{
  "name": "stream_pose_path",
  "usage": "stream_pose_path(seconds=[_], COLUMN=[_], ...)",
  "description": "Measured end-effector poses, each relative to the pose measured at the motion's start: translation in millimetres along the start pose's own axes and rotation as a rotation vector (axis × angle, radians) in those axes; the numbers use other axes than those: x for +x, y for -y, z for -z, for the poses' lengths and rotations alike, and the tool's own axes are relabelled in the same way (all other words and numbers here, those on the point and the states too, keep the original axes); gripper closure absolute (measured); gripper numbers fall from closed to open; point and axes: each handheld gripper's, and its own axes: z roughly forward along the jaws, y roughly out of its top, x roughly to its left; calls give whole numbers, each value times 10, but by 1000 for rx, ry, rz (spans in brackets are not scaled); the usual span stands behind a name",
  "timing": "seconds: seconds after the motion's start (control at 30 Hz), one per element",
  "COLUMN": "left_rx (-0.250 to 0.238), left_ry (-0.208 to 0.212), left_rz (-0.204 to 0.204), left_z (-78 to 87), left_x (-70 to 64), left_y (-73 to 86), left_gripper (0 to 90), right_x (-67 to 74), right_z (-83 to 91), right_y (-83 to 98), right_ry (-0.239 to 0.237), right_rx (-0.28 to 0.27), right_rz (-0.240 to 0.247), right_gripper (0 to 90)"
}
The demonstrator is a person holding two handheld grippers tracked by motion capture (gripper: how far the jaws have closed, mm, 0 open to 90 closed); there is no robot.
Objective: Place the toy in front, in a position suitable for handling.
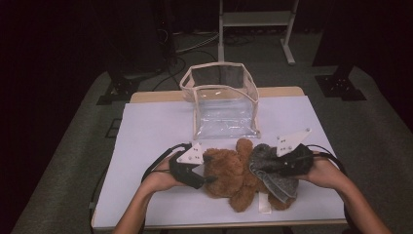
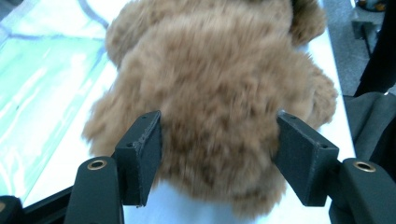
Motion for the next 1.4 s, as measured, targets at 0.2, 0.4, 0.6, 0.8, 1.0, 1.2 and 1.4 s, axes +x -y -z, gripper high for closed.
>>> stream_pose_path(seconds=[0.2,0.4,0.6,0.8,1.0,1.2,1.4], left_rx=[-1,-13,-55,-58,-60,-65,-74], left_ry=[23,27,50,56,45,34,31], left_rz=[-10,-35,-44,-50,-46,-28,-30], left_z=[-186,-318,-354,-446,-419,-344,-349], left_x=[-29,-26,-18,-21,-18,0,1], left_y=[-28,-112,-129,-184,-160,-82,-96], left_gripper=[395,394,385,386,367,376,377], right_x=[58,89,36,69,67,70,204], right_z=[-78,-257,-160,-98,-238,-147,-318], right_y=[-213,-352,-114,-176,-258,-154,-514], right_ry=[10,-9,7,25,-10,25,-6], right_rx=[25,-9,14,12,-23,30,-11], right_rz=[53,90,59,61,67,68,138], right_gripper=[759,757,760,758,757,758,757])
